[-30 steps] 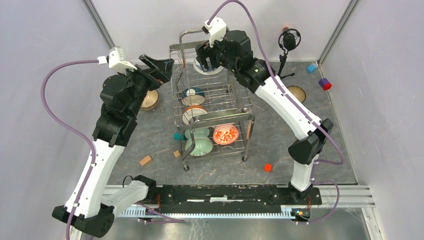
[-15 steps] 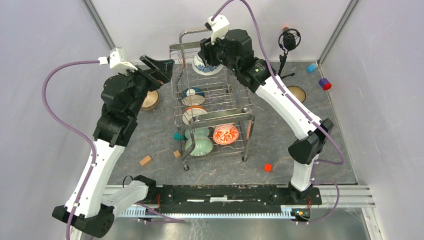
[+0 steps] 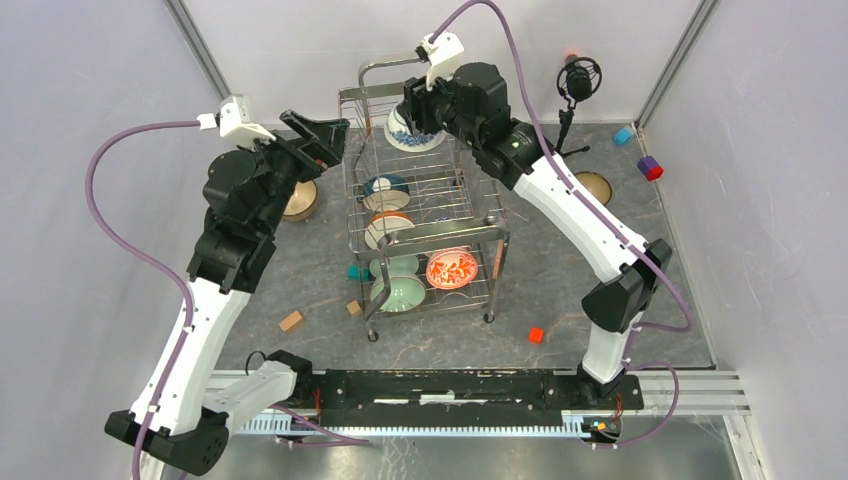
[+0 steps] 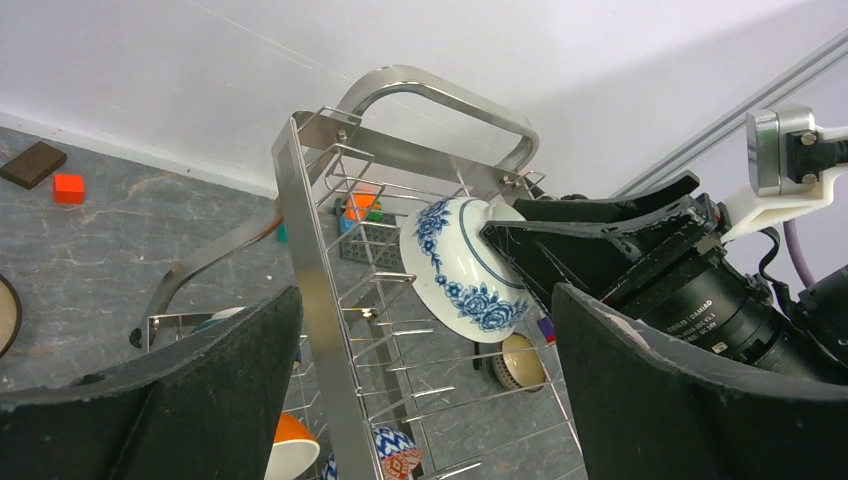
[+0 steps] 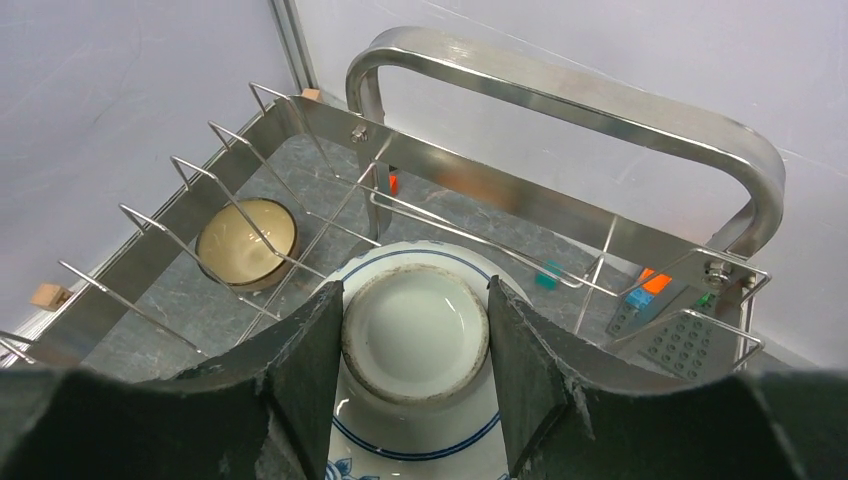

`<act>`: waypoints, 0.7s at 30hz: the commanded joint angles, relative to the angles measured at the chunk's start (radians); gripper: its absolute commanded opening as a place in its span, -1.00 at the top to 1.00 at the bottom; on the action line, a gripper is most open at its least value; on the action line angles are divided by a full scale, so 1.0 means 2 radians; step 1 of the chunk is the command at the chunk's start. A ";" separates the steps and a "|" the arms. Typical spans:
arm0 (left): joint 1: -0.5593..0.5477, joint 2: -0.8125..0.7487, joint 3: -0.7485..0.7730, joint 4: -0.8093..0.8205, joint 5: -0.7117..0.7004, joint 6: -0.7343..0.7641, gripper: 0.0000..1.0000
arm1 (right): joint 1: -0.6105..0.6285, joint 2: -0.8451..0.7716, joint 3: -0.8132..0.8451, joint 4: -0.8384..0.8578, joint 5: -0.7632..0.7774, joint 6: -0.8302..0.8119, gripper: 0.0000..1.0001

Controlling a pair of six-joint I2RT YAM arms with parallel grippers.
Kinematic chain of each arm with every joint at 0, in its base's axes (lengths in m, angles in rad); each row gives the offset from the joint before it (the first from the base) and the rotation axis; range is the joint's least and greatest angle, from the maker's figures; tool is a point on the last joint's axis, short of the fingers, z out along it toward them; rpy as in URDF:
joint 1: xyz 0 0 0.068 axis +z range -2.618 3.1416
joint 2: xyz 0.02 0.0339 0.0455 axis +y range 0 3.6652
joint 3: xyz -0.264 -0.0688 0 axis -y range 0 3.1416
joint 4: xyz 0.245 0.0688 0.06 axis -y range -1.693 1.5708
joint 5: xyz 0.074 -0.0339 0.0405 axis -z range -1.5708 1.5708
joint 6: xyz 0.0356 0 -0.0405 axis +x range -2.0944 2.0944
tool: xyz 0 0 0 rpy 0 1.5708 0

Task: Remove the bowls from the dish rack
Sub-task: Pick up the bowl from the dish rack.

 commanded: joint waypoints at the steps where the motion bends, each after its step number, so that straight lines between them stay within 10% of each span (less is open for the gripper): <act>1: -0.002 -0.006 -0.001 0.022 0.007 -0.001 -0.99 | -0.011 -0.039 -0.024 0.031 -0.002 0.038 1.00; 21: -0.001 -0.003 -0.005 0.074 0.051 -0.065 -0.99 | -0.055 -0.101 -0.126 0.162 -0.091 0.179 1.00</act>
